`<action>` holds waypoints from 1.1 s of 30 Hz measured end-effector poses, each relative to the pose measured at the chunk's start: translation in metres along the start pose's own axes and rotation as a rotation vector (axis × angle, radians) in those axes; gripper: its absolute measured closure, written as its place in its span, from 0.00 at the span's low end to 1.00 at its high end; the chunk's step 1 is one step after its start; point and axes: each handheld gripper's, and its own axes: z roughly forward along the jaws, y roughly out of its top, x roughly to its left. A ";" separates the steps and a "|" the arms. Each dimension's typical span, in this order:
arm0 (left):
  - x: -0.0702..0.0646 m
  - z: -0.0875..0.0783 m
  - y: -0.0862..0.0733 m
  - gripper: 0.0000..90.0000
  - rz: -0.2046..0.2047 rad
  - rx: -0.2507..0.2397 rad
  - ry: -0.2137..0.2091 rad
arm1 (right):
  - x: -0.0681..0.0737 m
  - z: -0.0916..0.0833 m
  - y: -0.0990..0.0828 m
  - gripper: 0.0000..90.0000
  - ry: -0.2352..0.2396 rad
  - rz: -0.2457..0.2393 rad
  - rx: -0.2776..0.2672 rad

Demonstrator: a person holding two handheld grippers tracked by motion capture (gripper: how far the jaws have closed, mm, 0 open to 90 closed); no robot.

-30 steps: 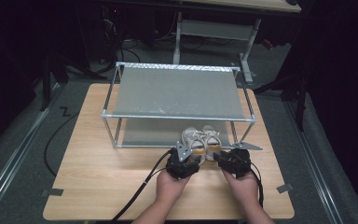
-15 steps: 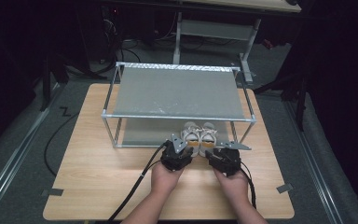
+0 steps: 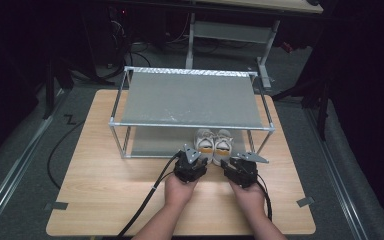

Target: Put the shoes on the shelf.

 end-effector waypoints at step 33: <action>0.010 0.035 0.015 0.66 -0.002 0.018 0.034 | -0.018 0.034 0.014 0.60 -0.079 -0.009 -0.014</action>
